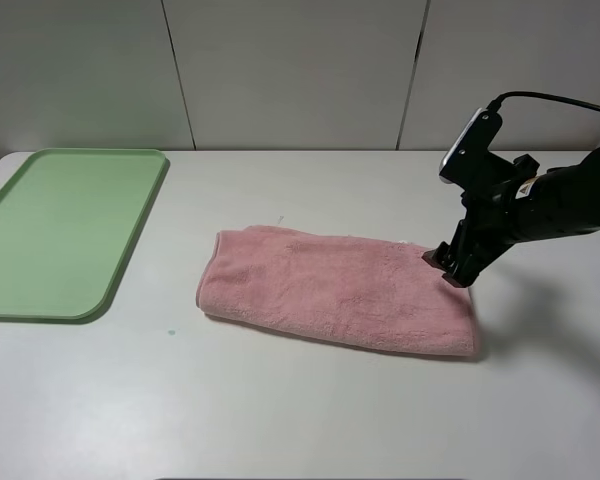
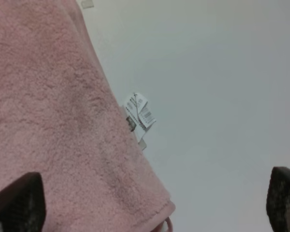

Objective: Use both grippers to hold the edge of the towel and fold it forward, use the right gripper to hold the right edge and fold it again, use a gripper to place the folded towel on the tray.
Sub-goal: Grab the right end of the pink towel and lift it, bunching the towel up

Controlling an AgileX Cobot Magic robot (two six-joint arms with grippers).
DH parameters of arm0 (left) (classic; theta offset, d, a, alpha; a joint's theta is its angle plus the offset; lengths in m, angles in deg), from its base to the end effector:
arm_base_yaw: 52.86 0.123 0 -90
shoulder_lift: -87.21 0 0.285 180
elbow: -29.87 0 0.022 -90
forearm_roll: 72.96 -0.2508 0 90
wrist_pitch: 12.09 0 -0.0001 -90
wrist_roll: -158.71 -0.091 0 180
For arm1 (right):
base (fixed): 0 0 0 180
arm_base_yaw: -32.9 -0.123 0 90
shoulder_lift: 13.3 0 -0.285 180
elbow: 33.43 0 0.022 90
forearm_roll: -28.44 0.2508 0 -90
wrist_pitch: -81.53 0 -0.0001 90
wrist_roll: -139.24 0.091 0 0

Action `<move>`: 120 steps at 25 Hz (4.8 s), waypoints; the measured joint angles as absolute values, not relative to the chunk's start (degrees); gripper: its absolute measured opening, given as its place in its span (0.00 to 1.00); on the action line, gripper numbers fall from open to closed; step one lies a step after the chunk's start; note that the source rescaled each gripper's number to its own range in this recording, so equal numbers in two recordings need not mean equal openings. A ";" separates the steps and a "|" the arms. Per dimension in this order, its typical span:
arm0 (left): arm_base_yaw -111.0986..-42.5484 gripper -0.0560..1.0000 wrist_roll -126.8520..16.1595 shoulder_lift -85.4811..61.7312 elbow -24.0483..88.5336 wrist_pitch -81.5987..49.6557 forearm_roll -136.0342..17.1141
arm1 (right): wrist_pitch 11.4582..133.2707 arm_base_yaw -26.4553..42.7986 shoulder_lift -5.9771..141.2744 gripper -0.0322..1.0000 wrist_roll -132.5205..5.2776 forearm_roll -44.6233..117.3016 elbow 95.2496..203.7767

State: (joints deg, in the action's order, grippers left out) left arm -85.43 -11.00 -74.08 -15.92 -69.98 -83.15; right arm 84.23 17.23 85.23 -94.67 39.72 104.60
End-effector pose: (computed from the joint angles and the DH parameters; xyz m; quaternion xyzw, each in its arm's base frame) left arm 0.0269 -0.0010 0.2945 0.1737 0.8554 -0.0928 0.4791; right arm 0.2696 0.0748 0.1578 -0.4532 0.8157 -0.0880 0.3487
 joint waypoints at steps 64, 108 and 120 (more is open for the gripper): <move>-60.86 0.88 -20.24 -75.97 -19.35 -72.45 -73.33 | 92.27 17.23 85.32 1.00 -76.49 66.54 96.97; -60.86 0.88 -20.28 -75.97 -19.35 -72.45 -73.33 | 87.65 17.92 98.66 0.10 -72.83 71.27 98.59; -60.86 0.88 -20.28 -75.97 -19.35 -72.45 -73.33 | 87.55 17.92 97.34 0.10 -71.30 70.90 98.47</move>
